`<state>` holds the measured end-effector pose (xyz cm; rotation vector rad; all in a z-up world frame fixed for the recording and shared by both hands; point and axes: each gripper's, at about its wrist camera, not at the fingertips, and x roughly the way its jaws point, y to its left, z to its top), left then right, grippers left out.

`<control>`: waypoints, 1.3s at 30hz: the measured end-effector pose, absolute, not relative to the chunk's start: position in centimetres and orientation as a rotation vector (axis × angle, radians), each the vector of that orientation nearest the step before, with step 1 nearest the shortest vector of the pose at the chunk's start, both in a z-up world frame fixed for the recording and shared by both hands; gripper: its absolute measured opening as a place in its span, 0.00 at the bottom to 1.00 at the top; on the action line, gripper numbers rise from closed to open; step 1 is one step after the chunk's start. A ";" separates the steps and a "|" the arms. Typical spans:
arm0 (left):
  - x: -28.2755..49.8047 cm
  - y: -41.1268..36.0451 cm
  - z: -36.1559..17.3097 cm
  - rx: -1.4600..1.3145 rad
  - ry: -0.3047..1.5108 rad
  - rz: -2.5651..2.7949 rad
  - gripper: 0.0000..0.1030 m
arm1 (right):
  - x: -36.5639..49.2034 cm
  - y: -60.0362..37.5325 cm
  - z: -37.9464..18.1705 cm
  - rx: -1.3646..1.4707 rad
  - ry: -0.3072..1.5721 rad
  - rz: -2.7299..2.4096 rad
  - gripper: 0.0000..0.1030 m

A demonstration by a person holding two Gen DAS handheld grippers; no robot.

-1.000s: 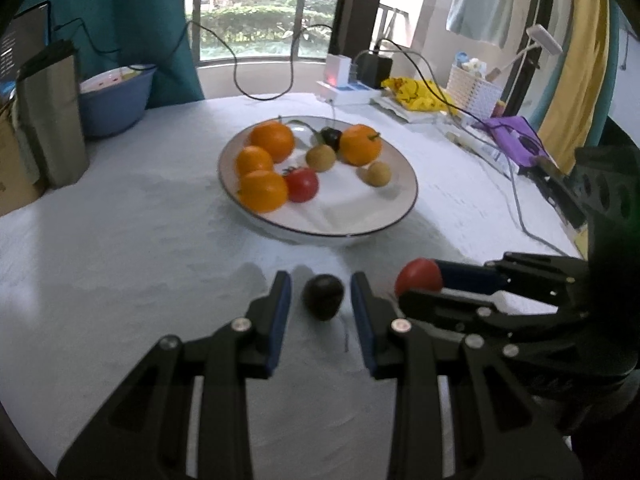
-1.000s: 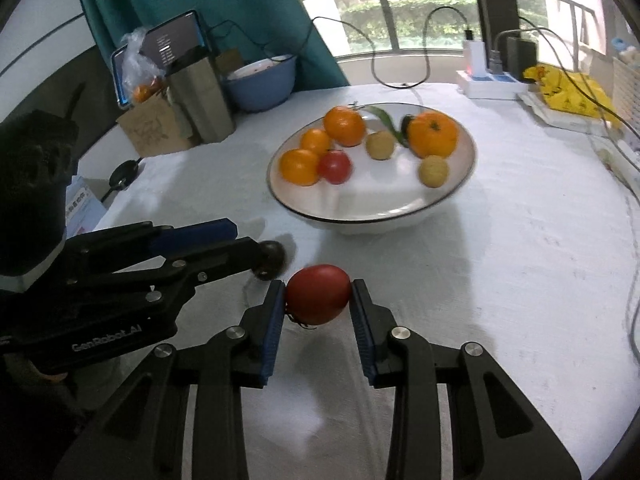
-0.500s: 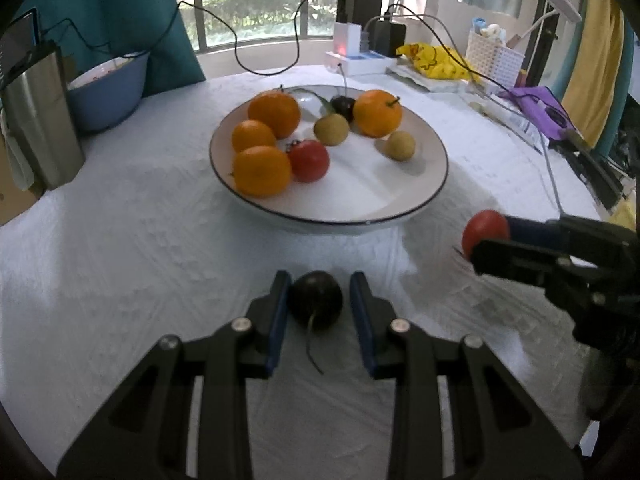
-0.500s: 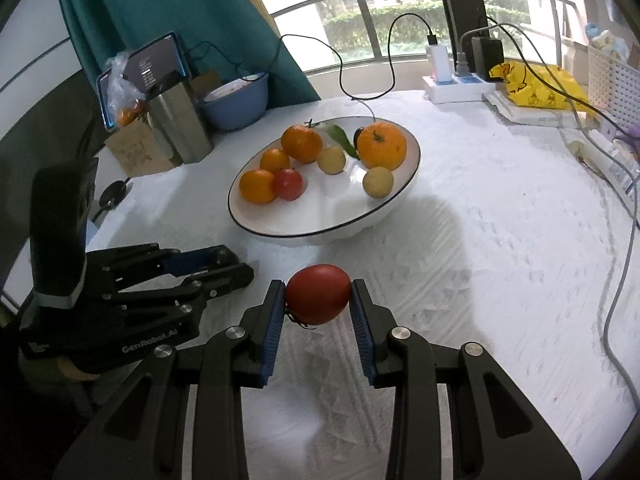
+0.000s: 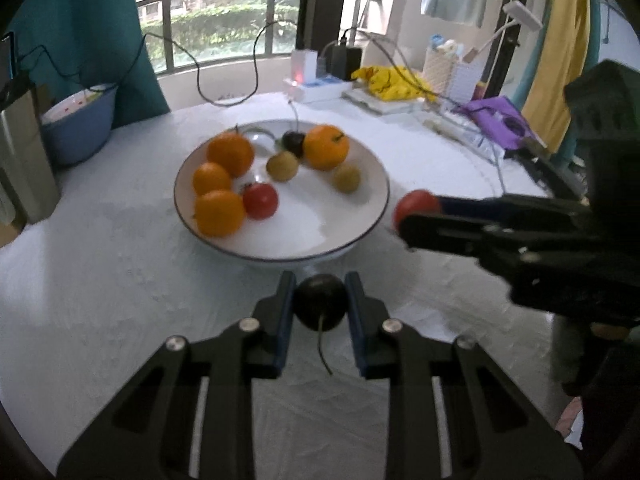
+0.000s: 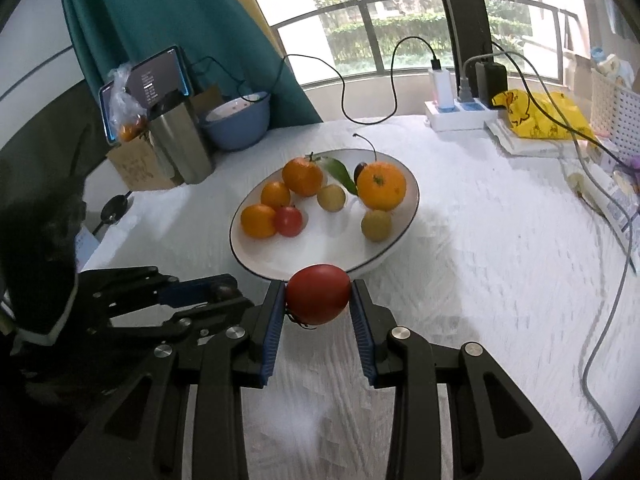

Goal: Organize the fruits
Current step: 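Carry the dark plum onto the plate with the left tool while the right tool places the tomato there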

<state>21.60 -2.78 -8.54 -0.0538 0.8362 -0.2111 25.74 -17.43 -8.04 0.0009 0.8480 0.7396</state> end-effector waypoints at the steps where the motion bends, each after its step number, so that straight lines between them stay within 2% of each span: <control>1: 21.7 -2.7 -8.3 -0.059 0.829 -0.211 0.25 | 25.8 -17.3 -8.0 0.000 0.847 0.741 0.34; 11: 23.7 -2.0 -7.0 -0.093 0.789 -0.203 0.25 | 27.2 -16.7 -7.7 -0.010 0.844 0.749 0.34; 39: 27.4 -0.9 -9.8 -0.141 0.882 -0.187 0.26 | 31.1 -13.7 -10.1 -0.088 0.885 0.725 0.34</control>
